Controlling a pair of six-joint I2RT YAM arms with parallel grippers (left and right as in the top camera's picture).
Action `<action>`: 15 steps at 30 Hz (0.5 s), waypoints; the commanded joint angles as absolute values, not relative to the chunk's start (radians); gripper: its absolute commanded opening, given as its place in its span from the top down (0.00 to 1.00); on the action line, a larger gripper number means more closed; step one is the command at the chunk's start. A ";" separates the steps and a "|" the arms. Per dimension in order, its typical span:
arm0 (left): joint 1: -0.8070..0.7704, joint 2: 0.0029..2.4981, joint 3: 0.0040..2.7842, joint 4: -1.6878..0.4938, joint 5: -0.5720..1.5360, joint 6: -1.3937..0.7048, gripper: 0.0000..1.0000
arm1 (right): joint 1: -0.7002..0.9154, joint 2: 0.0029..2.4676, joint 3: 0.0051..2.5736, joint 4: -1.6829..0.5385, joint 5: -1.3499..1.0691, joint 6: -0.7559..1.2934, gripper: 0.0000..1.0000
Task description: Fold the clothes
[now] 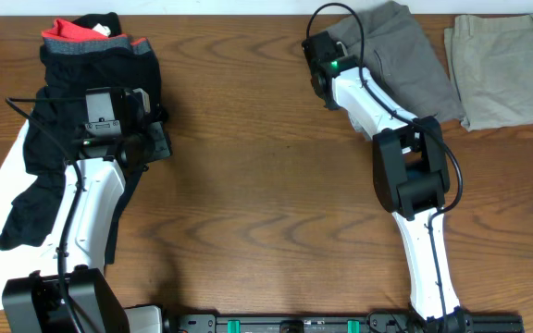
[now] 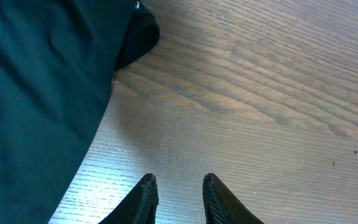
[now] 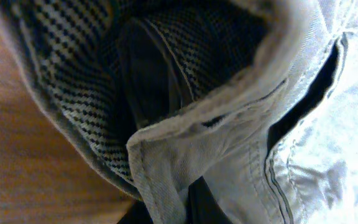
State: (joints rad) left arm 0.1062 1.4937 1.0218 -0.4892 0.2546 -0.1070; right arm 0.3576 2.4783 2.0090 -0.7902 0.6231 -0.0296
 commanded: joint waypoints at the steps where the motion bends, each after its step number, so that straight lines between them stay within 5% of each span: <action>1: 0.106 1.499 1.040 -0.488 0.241 -0.097 0.73 | 0.348 2.401 2.073 -0.830 0.657 0.043 1.00; 15: 0.106 1.499 1.040 -0.487 0.241 -0.097 0.73 | 0.319 2.088 2.128 -0.872 0.547 0.043 0.99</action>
State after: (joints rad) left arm 0.1062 1.4937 1.0218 -0.4889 0.2543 -0.1070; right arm 0.3355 2.1494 2.1006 -0.8707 0.5526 0.0257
